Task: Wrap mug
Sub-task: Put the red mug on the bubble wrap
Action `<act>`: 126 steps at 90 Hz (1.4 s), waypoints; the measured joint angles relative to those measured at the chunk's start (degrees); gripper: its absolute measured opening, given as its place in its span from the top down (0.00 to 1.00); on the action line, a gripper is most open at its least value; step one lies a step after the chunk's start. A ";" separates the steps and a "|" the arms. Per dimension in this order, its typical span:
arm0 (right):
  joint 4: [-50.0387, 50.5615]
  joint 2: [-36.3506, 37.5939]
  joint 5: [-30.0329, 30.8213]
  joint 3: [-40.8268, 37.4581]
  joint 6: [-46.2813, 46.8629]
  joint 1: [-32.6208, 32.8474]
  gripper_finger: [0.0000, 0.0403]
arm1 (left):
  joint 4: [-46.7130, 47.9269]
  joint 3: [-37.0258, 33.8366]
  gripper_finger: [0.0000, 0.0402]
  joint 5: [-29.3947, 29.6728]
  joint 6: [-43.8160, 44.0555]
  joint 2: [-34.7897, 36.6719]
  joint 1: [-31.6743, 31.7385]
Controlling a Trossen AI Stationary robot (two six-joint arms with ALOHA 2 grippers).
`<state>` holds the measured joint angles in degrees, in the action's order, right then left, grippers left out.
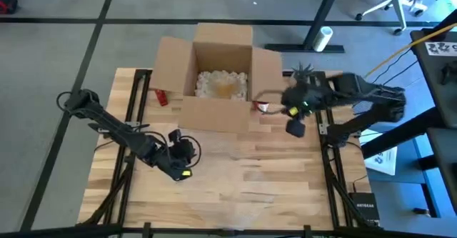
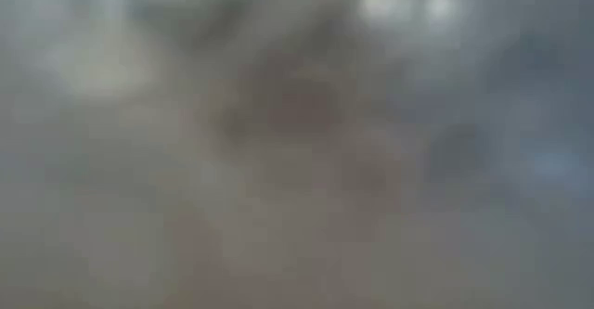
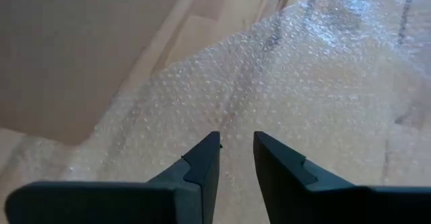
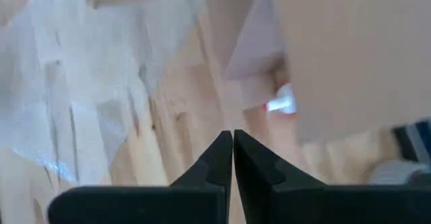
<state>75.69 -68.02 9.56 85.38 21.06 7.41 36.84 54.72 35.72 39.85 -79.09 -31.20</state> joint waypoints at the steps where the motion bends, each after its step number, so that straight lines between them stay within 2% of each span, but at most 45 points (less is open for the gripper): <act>1: -1.26 1.07 0.00 -1.83 0.64 0.39 1.00 | 0.00 0.00 0.82 -0.01 0.07 0.00 -0.04; 15: -18.17 15.20 0.50 -25.42 9.35 3.87 1.00 | 0.00 0.00 0.82 0.01 0.50 0.00 -0.33; 31: -32.47 27.58 2.76 -48.50 15.74 4.23 1.00 | -0.02 0.00 0.82 0.00 2.21 0.00 -0.33; 42: -42.73 33.41 6.76 -60.77 17.62 4.18 1.00 | -0.18 0.00 0.82 0.01 3.46 0.00 -0.33; 56: -56.74 39.11 14.02 -71.98 17.78 4.09 1.00 | -0.38 0.00 0.82 0.00 4.91 0.00 -0.33; 65: -66.07 40.53 19.13 -76.55 17.16 4.07 1.00 | -0.64 0.00 0.82 0.02 5.18 0.00 -0.33; 74: -68.95 40.54 22.38 -79.06 15.70 4.07 0.98 | -1.85 0.00 0.82 0.00 5.17 0.00 -0.33; 109: -72.29 39.77 23.22 -81.44 15.51 4.03 0.76 | -3.69 0.00 0.82 0.01 5.95 0.00 -0.33; 126: -77.06 33.99 24.54 -81.44 21.57 2.68 0.74 | -3.65 0.00 0.82 0.01 6.23 0.00 -0.31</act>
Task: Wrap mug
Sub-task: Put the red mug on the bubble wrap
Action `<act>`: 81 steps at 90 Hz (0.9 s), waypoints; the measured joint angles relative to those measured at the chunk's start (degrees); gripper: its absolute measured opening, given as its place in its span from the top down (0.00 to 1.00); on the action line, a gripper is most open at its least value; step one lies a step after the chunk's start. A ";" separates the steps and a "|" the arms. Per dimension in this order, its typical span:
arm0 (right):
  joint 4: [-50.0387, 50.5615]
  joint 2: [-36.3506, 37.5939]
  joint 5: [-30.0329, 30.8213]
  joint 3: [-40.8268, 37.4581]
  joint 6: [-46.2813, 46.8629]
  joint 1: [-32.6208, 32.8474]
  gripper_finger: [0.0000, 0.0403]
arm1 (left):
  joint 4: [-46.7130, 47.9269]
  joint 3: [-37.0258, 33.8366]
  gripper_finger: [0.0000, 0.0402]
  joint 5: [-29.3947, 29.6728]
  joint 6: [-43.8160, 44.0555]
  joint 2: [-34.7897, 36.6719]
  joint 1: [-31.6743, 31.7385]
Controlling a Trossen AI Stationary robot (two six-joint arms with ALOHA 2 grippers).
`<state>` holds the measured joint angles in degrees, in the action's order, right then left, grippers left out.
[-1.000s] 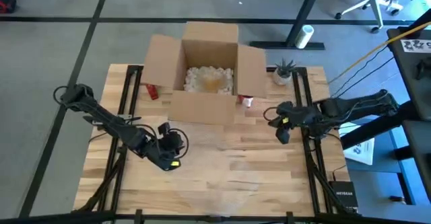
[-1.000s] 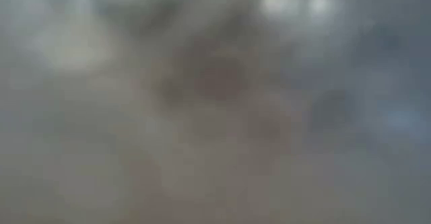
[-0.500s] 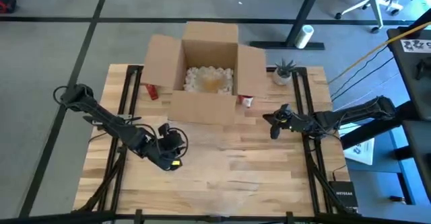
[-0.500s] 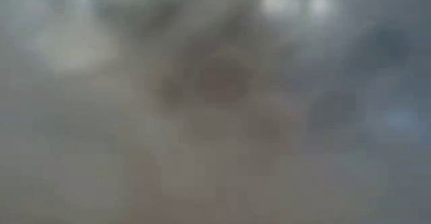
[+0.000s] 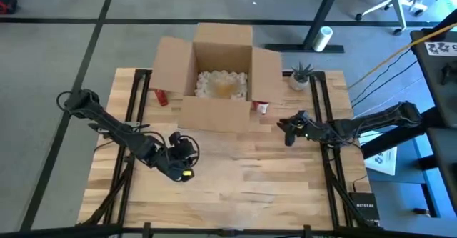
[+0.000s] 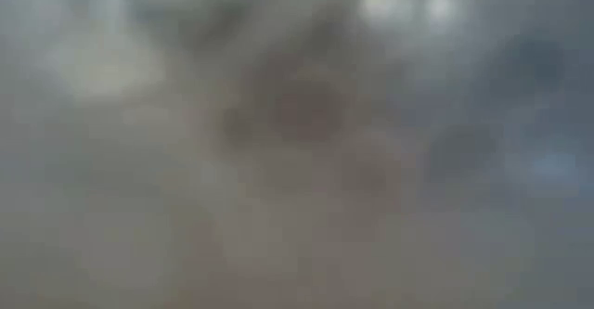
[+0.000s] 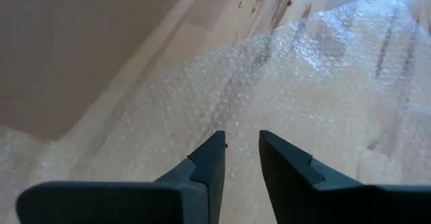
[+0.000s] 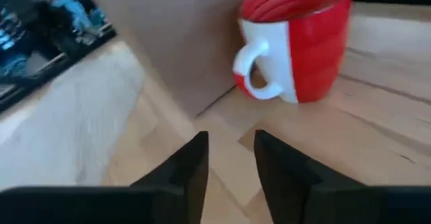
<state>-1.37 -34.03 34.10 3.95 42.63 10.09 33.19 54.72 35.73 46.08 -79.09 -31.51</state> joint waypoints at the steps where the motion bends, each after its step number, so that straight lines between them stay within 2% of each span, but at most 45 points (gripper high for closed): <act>1: -0.36 -0.52 0.00 0.00 0.14 -0.12 0.74 | -0.01 0.00 0.82 -0.01 -0.01 0.00 0.00; 24: -12.52 -13.98 -1.11 0.00 -3.37 -4.22 0.75 | 0.45 0.00 0.82 -0.01 -1.07 0.00 0.47; 46: -24.91 -24.50 -18.08 0.74 -12.44 -15.16 0.75 | 0.57 0.00 0.82 -1.68 -1.53 0.00 1.03; 58: -29.15 -27.43 -22.45 2.14 -17.50 -19.72 0.75 | 0.59 0.00 0.82 -2.73 -1.21 0.00 1.21; 68: -28.78 -28.70 -23.95 3.10 -20.03 -22.87 0.75 | 0.59 0.00 0.82 -2.74 -1.05 0.00 1.14; 81: -29.24 -30.79 -29.74 3.34 -21.01 -26.89 0.75 | 0.62 0.00 0.82 -2.76 -1.28 0.00 1.23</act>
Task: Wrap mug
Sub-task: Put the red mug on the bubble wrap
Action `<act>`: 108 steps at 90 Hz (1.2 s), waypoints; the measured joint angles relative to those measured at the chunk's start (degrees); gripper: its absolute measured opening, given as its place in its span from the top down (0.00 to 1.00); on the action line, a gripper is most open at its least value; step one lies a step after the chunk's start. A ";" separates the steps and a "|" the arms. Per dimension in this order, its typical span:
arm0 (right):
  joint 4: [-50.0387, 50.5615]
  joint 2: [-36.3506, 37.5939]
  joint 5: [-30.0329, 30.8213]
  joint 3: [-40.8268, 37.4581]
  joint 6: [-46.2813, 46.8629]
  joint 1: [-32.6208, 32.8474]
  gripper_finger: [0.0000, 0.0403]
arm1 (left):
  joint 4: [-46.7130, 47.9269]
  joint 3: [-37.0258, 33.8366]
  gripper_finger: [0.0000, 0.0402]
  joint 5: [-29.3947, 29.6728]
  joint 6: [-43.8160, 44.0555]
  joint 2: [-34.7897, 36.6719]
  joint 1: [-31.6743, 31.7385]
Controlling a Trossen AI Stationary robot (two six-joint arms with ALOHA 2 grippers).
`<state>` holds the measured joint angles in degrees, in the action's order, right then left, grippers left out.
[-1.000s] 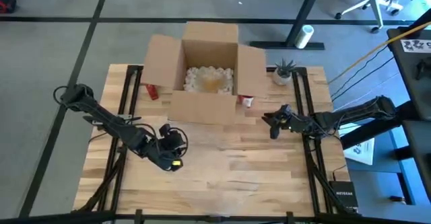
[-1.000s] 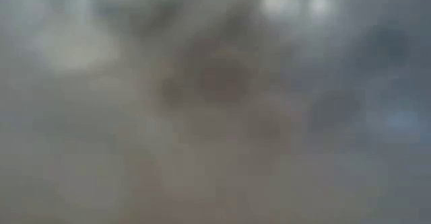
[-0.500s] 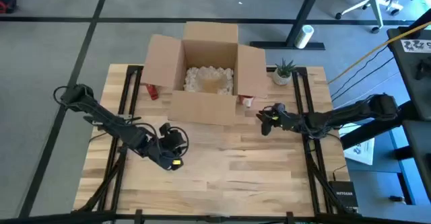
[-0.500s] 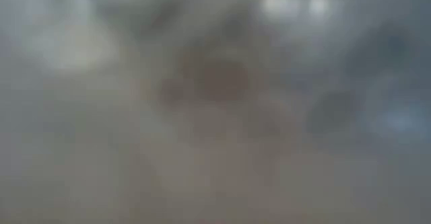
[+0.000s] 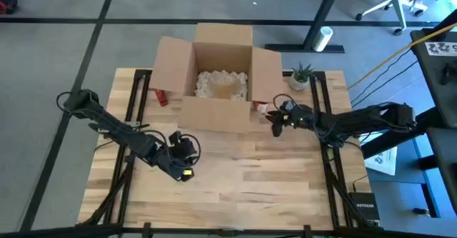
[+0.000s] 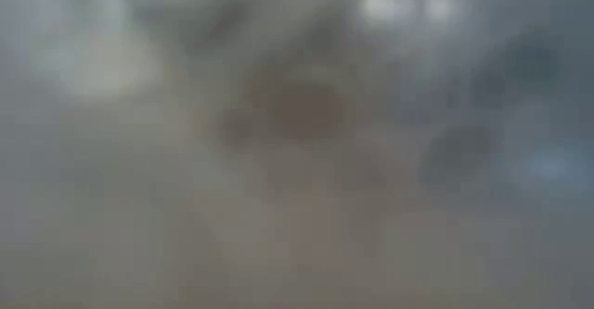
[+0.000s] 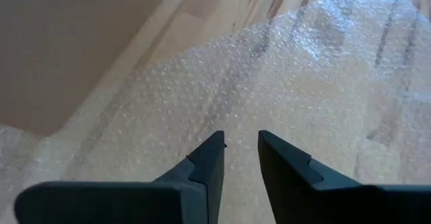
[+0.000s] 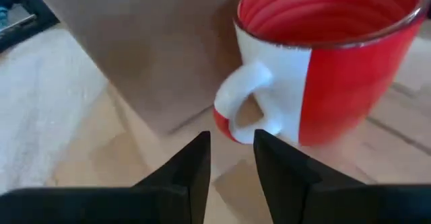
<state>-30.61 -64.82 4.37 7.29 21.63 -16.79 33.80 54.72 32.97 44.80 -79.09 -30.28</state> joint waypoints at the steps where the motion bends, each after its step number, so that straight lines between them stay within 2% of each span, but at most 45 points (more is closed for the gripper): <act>1: -0.08 -0.11 -0.35 0.00 -0.05 -0.25 0.75 | 0.01 0.00 0.82 0.00 -0.08 0.00 0.01; 14: -4.27 -1.35 -5.37 0.02 -0.97 -2.56 0.75 | 0.08 0.00 0.82 0.01 -0.23 0.00 0.07; 34: -5.33 -4.06 -6.79 1.15 -1.54 -3.27 0.75 | 0.07 0.00 0.82 0.00 -0.25 0.00 0.06; 69: -5.51 -18.74 -8.09 11.35 -3.68 -3.24 0.76 | 0.06 0.00 0.82 0.00 -0.25 0.00 0.06; 76: -5.87 -22.08 -7.85 13.40 -3.69 -3.17 0.80 | 0.06 0.00 0.82 0.00 -0.25 0.00 0.06; 87: -11.46 -24.98 -6.90 14.68 -4.63 -3.11 0.95 | 0.06 0.00 0.82 0.00 0.02 0.00 -0.09; 108: -13.33 -25.10 -6.94 14.47 -4.13 -3.10 0.95 | 0.30 0.00 0.82 -0.80 0.01 0.00 -0.16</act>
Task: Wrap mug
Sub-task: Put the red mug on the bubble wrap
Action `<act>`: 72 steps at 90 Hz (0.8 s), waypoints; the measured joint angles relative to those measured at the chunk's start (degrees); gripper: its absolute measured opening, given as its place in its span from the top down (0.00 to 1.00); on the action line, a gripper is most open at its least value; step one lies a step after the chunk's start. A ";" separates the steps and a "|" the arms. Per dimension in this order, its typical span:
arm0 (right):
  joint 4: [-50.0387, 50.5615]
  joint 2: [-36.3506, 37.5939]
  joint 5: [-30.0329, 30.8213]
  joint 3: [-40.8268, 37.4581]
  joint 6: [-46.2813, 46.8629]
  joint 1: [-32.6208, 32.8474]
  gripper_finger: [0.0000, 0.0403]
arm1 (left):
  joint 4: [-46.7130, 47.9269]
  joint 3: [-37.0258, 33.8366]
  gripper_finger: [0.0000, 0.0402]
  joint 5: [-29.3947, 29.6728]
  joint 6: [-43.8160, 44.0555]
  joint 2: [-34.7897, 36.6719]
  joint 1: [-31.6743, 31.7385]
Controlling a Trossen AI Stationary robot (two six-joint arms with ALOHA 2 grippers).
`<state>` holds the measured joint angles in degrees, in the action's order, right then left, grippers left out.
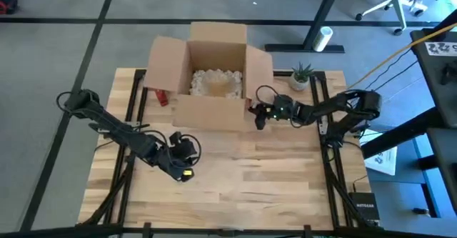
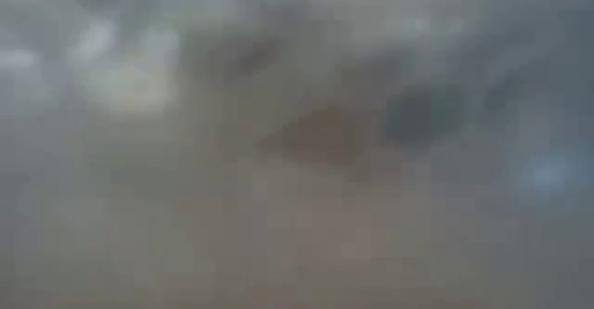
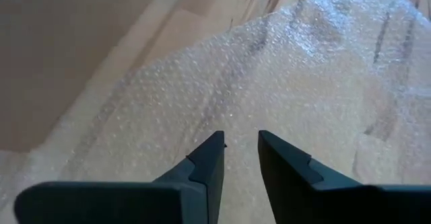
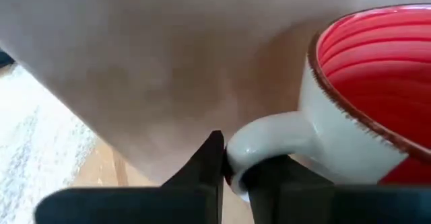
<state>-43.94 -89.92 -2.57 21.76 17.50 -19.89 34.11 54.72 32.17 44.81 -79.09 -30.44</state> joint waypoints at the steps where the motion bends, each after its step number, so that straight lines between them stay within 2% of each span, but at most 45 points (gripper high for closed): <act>1: 0.00 0.01 -0.17 0.00 0.04 0.02 0.95 | 0.02 0.00 0.82 -0.01 -0.01 0.00 0.00; 15: 0.18 0.09 -0.38 0.00 0.50 2.76 0.95 | 0.05 0.00 0.82 -0.05 -0.27 0.00 0.00; 25: 0.37 0.10 2.73 0.00 1.27 6.08 0.95 | 0.09 0.00 0.82 -0.06 -0.32 0.00 0.07; 44: 3.98 1.84 11.54 -0.07 2.68 13.56 0.96 | 0.00 0.00 0.82 -0.05 -0.28 0.00 0.07; 72: 14.92 11.83 28.14 -0.17 7.00 29.53 0.96 | -0.06 0.00 0.82 -0.04 -0.22 0.00 0.04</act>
<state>-29.03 -78.09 25.57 21.58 24.50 9.64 34.05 54.72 32.13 44.58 -79.09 -30.39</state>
